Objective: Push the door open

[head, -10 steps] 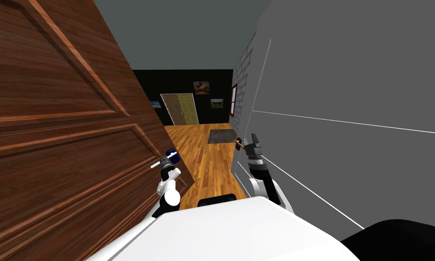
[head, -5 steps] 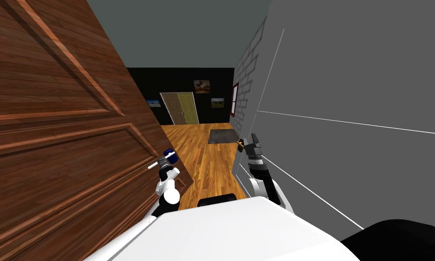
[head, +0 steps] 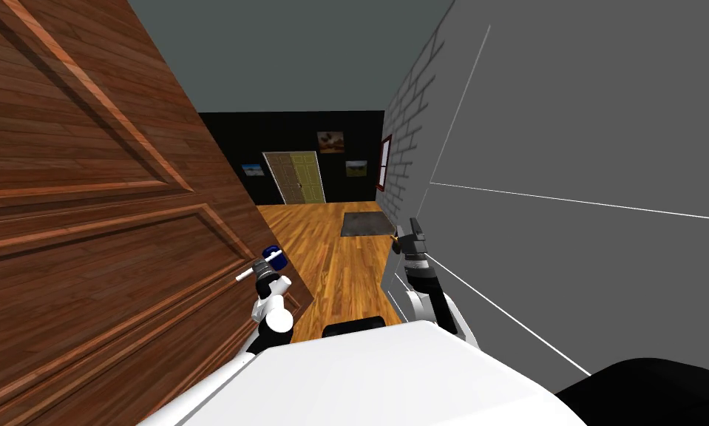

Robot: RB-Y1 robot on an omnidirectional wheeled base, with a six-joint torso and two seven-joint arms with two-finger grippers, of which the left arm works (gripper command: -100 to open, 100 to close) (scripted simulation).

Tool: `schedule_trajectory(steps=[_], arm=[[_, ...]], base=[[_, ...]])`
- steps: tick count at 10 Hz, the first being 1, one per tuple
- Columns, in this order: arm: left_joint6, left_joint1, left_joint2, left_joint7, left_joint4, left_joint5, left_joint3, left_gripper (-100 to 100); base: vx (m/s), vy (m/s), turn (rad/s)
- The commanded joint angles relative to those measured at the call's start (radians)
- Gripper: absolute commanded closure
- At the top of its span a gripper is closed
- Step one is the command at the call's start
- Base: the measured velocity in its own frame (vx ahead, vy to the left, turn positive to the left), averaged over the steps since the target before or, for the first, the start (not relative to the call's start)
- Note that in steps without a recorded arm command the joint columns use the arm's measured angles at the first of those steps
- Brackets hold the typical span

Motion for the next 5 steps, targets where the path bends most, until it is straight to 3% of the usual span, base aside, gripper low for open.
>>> schedule_trajectory(steps=[1, 4, 5], arm=[[0.008, 0.001, 0.005, -0.002, -0.028, 0.0, 0.005, 100], [0.006, -0.004, -0.037, -0.018, -0.047, -0.002, 0.059, 100], [0.012, 0.002, -0.038, -0.013, -0.044, -0.002, 0.049, 100]], base=[[0.033, 0.012, 0.003], [0.127, -0.007, 0.021], [0.06, -0.005, 0.025]])
